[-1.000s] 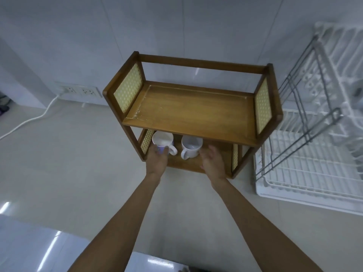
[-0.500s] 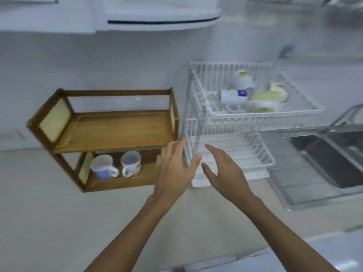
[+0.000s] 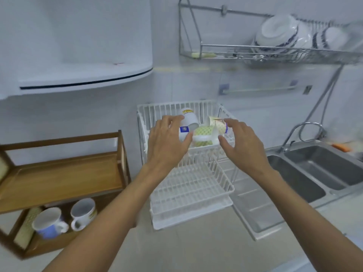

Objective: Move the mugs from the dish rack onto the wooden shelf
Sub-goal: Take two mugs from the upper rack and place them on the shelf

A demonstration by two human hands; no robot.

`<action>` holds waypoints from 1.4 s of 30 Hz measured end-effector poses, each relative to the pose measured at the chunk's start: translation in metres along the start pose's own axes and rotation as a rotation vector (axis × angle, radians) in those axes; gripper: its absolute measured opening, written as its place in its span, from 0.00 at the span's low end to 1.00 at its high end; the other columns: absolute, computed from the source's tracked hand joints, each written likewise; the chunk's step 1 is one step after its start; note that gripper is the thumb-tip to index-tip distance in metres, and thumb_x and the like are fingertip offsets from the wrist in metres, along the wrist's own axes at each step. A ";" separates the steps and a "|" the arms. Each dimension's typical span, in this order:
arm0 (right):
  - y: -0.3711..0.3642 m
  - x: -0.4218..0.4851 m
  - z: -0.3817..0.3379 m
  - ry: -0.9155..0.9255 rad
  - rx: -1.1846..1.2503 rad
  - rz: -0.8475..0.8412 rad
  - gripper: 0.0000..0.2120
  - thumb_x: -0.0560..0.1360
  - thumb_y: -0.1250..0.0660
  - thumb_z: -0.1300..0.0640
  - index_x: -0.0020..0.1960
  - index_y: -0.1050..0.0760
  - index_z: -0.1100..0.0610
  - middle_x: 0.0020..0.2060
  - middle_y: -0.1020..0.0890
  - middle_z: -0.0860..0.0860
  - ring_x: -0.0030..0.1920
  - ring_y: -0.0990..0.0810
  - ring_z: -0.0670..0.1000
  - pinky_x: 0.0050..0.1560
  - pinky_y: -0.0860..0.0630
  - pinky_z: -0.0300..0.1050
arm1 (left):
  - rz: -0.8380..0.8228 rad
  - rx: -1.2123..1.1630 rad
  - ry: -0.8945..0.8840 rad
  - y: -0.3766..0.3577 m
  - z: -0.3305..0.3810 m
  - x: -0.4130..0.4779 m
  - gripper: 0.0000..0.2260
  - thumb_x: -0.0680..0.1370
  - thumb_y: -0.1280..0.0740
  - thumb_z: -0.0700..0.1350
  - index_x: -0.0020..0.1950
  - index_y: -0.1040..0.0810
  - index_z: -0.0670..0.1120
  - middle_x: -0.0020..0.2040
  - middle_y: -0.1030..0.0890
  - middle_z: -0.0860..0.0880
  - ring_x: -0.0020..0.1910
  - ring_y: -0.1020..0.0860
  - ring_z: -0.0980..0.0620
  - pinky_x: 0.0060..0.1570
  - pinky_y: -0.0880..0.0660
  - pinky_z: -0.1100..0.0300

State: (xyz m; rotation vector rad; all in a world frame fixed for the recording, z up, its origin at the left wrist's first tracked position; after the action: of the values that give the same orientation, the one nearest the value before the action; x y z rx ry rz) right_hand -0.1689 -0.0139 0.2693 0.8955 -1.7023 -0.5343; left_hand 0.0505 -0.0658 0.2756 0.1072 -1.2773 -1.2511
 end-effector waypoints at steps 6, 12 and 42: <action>-0.028 0.074 0.056 -0.047 0.014 -0.123 0.23 0.78 0.35 0.43 0.70 0.31 0.50 0.64 0.23 0.54 0.61 0.23 0.58 0.51 0.25 0.56 | -0.171 0.141 0.215 -0.056 -0.015 0.044 0.24 0.80 0.35 0.59 0.74 0.29 0.52 0.68 0.27 0.44 0.67 0.29 0.43 0.63 0.31 0.48; -0.081 0.145 0.081 -0.164 0.001 -0.363 0.32 0.74 0.40 0.29 0.68 0.28 0.51 0.65 0.25 0.58 0.58 0.21 0.62 0.58 0.24 0.57 | -0.382 0.195 0.484 -0.098 -0.032 0.066 0.32 0.75 0.34 0.69 0.75 0.31 0.54 0.75 0.35 0.41 0.74 0.34 0.37 0.68 0.33 0.41; -0.010 0.149 -0.011 -0.027 0.336 0.207 0.21 0.70 0.32 0.40 0.57 0.19 0.51 0.53 0.18 0.54 0.54 0.20 0.55 0.54 0.25 0.49 | 0.151 -0.292 0.483 0.048 -0.049 0.048 0.15 0.74 0.33 0.63 0.59 0.26 0.61 0.57 0.25 0.52 0.50 0.21 0.56 0.45 0.20 0.56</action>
State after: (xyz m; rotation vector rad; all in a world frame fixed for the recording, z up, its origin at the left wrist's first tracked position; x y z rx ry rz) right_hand -0.1744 -0.1358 0.3561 0.9347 -1.9165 -0.1226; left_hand 0.1074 -0.1089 0.3201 0.0935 -0.6685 -1.1772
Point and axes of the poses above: each hand's wrist, its own x-axis towards the middle knuckle, its own y-axis out of the back of the hand, z = x × y, the point moved 2 cm from there along x, towards the middle knuckle
